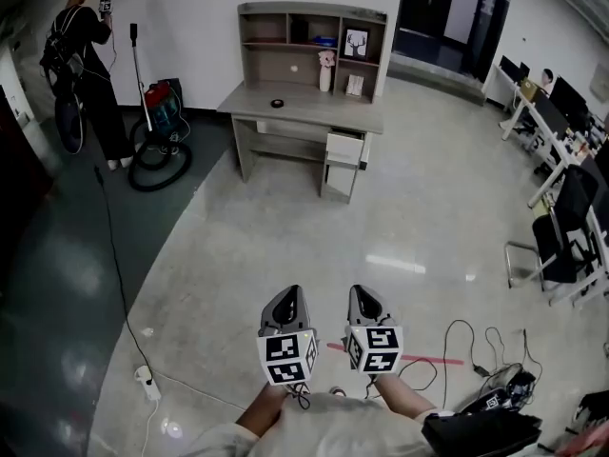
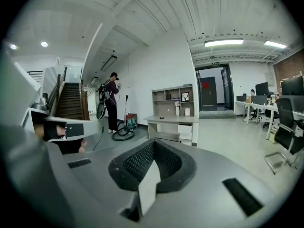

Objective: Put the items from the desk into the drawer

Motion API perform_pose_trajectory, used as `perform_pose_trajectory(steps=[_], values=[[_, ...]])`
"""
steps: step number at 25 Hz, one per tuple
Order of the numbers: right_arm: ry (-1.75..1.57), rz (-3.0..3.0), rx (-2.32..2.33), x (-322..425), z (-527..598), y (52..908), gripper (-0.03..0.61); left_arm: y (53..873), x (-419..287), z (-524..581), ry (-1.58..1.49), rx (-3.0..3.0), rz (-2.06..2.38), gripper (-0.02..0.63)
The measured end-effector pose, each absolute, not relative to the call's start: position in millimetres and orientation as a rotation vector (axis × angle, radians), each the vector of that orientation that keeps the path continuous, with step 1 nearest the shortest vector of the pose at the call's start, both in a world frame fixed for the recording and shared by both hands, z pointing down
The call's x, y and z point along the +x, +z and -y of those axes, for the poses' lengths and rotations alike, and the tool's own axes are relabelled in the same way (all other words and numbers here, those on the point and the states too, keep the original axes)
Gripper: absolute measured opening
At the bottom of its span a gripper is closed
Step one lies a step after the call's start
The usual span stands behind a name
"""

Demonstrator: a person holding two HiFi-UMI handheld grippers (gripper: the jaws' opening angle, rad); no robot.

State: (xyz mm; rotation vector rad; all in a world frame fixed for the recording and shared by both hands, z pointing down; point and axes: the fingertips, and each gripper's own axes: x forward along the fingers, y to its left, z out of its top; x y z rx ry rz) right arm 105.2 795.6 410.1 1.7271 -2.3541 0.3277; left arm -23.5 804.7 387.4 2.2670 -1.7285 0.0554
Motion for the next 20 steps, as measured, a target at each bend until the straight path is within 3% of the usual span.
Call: perform_pose_trajectory(steps=[20], values=[[0.369, 2.281, 1.741, 73.5, -769.5, 429.7, -0.002, 420.6, -69.0, -780.3, 0.155, 2.267, 1.705, 0.008]])
